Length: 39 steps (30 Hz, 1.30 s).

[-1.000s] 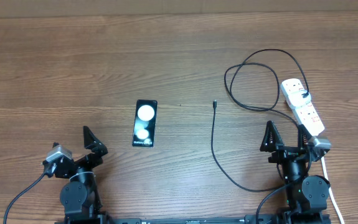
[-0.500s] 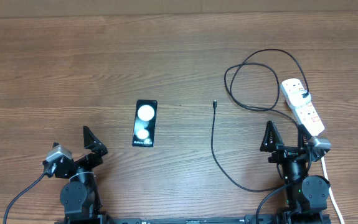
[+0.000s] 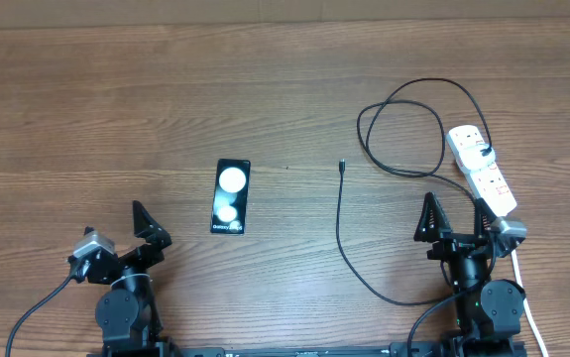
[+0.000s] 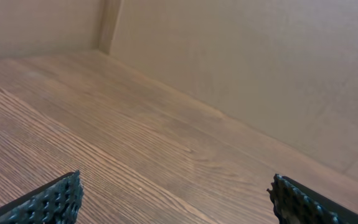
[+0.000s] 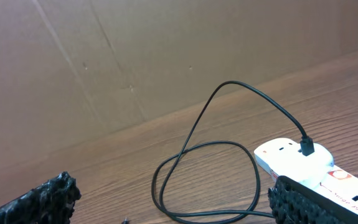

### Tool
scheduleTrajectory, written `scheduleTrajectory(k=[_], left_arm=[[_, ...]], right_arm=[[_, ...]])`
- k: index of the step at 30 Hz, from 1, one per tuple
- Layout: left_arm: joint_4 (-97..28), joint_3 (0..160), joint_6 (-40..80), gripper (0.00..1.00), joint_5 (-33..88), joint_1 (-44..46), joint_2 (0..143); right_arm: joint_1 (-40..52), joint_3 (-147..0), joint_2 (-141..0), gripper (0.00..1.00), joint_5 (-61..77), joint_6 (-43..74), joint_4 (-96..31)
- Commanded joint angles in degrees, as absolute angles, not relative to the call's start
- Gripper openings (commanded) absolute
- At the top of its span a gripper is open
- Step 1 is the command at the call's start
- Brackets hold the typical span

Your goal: Plug charger to phone and switch on socket

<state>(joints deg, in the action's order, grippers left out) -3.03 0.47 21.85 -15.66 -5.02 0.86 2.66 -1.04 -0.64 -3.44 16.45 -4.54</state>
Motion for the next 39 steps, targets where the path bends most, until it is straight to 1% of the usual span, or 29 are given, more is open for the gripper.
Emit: scheduleTrajectory(k=[1,4,7,12,19,22,27,33,39], left_arm=[[-3.0,0.3,20.1,1.0,-10.7,-5.5,0.6],[-3.4,0.6,17.2,1.0,-4.3,-5.5,0.6],[-9.0,2.7,17.1,1.0,-0.5,-5.5,0.6],[-21.4,9.5,16.1,1.0,-0.1,-5.5,0.6],[-32.8,18.9,13.2,1.0,2.2,-5.5,2.2],[-35.3,22.0,11.4,1.0,3.8,-5.5,4.6],[-37.3,29.5,11.0,1.0,6.8,-5.5,13.2],[-40.1,42.7,11.8,1.0,14.6,-5.2,29.9],[-48.6,59.4,10.1,1.0,14.1,-1.7,46.9]], right_arm=[[2.5,-0.4,-0.4,1.0,-3.9,16.1,-4.4],[2.5,-0.4,-0.4,1.0,-3.9,16.1,-4.4],[2.5,-0.4,-0.4,1.0,-3.9,16.1,-4.4],[2.5,-0.4,-0.4,1.0,-3.9,16.1,-4.4],[2.5,-0.4,-0.4,1.0,-3.9,16.1,-4.4],[2.5,-0.4,-0.4,1.0,-3.9,16.1,-4.4],[2.5,-0.4,-0.4,1.0,-3.9,16.1,-4.4],[2.5,-0.4,-0.4,1.0,-3.9,16.1,-4.4],[2.5,-0.4,-0.4,1.0,-3.9,16.1,-4.4]])
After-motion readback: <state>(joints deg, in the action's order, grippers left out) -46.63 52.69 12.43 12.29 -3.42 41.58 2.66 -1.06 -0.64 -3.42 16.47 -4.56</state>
